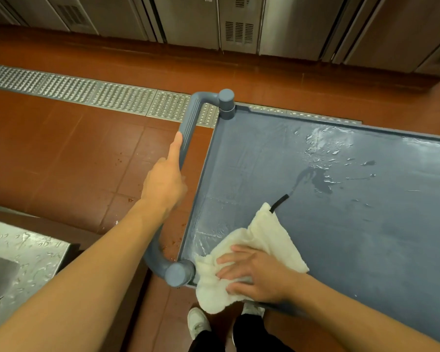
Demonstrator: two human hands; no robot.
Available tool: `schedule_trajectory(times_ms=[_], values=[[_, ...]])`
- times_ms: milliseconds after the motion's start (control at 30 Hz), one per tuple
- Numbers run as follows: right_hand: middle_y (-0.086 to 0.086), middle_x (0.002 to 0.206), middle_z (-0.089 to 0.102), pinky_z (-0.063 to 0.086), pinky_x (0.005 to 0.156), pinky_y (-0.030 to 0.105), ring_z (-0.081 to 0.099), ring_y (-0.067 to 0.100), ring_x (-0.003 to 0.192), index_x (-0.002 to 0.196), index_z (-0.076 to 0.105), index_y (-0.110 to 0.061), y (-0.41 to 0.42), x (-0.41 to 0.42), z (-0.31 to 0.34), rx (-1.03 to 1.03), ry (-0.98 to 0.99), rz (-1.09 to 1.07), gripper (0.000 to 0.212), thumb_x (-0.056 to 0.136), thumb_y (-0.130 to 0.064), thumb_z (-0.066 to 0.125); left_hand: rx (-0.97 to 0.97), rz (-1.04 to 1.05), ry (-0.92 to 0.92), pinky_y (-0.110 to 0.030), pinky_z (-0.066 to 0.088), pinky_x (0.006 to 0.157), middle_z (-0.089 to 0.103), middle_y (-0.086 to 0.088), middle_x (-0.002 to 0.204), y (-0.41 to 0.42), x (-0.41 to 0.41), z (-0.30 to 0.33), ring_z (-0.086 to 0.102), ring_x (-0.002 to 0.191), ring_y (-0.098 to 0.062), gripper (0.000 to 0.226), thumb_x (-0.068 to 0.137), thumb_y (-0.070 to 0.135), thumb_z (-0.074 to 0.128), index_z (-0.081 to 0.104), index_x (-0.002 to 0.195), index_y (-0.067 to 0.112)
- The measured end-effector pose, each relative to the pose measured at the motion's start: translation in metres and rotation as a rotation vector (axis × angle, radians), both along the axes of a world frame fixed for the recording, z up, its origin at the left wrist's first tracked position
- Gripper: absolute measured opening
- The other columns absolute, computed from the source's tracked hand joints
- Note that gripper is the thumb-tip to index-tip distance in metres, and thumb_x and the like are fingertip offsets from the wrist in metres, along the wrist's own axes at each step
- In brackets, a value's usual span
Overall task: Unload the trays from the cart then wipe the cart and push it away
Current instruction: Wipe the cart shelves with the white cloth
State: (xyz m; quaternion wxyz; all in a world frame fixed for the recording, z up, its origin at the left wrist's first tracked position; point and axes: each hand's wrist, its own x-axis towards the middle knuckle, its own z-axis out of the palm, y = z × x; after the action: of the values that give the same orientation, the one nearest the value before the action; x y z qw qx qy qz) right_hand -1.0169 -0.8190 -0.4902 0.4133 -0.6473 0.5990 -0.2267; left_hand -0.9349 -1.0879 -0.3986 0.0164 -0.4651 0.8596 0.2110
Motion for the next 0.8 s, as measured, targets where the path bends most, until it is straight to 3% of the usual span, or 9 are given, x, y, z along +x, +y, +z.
schedule_trajectory(times_ms=[67, 200, 333, 467, 567, 633, 700, 800], values=[[-0.017, 0.153, 0.049, 0.009, 0.128, 0.035, 0.023, -0.006, 0.15, 0.142, 0.059, -0.033, 0.002, -0.02, -0.011, -0.116, 0.152, 0.043, 0.041, 0.103, -0.044, 0.052, -0.007, -0.008, 0.005, -0.042, 0.053, 0.069, 0.061, -0.012, 0.109, 0.002, 0.001, 0.0, 0.059, 0.081, -0.024, 0.108, 0.093, 0.006, 0.066, -0.011, 0.159, 0.043], [-0.014, 0.169, 0.019, 0.002, 0.126, 0.041, 0.012, 0.013, 0.157, 0.161, 0.024, -0.036, -0.044, -0.082, -0.023, -0.15, 0.532, -0.023, 0.067, 0.101, -0.063, 0.037, -0.028, -0.011, 0.01, -0.042, 0.054, 0.066, 0.064, -0.016, 0.111, -0.001, -0.001, -0.001, 0.061, 0.079, -0.027, 0.105, 0.094, 0.008, 0.066, -0.009, 0.16, 0.041], [-0.007, 0.169, 0.02, 0.015, 0.125, 0.047, 0.016, 0.021, 0.157, 0.161, 0.023, -0.033, -0.095, -0.137, -0.023, -0.084, 0.652, -0.259, 0.071, 0.099, -0.066, 0.03, -0.04, 0.005, -0.005, -0.04, 0.053, 0.063, 0.065, -0.016, 0.111, -0.001, -0.001, -0.003, 0.059, 0.075, -0.027, 0.104, 0.094, 0.011, 0.068, -0.006, 0.159, 0.044], [-0.009, 0.17, 0.017, 0.015, 0.125, 0.046, 0.015, 0.02, 0.156, 0.162, 0.02, -0.034, -0.079, -0.181, -0.03, -0.021, 0.706, -0.507, 0.062, 0.105, -0.056, 0.031, -0.053, 0.029, -0.031, -0.045, 0.058, 0.069, 0.063, -0.016, 0.11, -0.001, -0.004, -0.004, 0.059, 0.078, -0.029, 0.105, 0.093, 0.008, 0.068, -0.006, 0.157, 0.048], [-0.007, 0.17, 0.019, 0.017, 0.124, 0.048, 0.018, 0.021, 0.156, 0.161, 0.022, -0.032, -0.067, -0.185, -0.035, -0.001, 0.752, -0.565, 0.063, 0.104, -0.058, 0.023, -0.104, 0.033, -0.056, -0.051, 0.059, 0.073, 0.06, -0.017, 0.115, 0.003, -0.007, -0.007, 0.062, 0.083, -0.035, 0.103, 0.092, 0.008, 0.064, -0.007, 0.156, 0.046], [-0.006, 0.169, 0.02, 0.016, 0.124, 0.05, 0.019, 0.023, 0.156, 0.161, 0.023, -0.032, -0.067, -0.181, -0.035, -0.007, 0.766, -0.573, 0.066, 0.102, -0.061, 0.02, -0.34, -0.013, -0.161, -0.054, 0.054, 0.081, 0.051, -0.024, 0.13, 0.012, -0.009, -0.01, 0.058, 0.098, -0.041, 0.095, 0.092, 0.016, 0.063, -0.001, 0.161, 0.033], [-0.007, 0.17, 0.017, 0.013, 0.125, 0.051, 0.015, 0.023, 0.157, 0.161, 0.022, -0.033, -0.068, -0.178, -0.033, -0.008, 0.753, -0.563, 0.07, 0.1, -0.067, 0.023, -0.584, -0.106, -0.215, -0.06, 0.039, 0.099, 0.035, -0.03, 0.149, 0.03, -0.017, -0.015, 0.042, 0.129, -0.05, 0.092, 0.088, 0.028, 0.067, 0.014, 0.161, 0.016], [-0.008, 0.171, 0.014, 0.01, 0.126, 0.051, 0.011, 0.022, 0.157, 0.162, 0.02, -0.034, -0.071, -0.175, -0.03, 0.003, 0.736, -0.56, 0.078, 0.096, -0.075, 0.029, -0.495, -0.323, -0.055, -0.062, 0.021, 0.116, 0.018, -0.023, 0.165, 0.071, -0.05, -0.042, 0.021, 0.15, -0.045, 0.091, 0.086, 0.051, 0.064, 0.024, 0.161, 0.018]])
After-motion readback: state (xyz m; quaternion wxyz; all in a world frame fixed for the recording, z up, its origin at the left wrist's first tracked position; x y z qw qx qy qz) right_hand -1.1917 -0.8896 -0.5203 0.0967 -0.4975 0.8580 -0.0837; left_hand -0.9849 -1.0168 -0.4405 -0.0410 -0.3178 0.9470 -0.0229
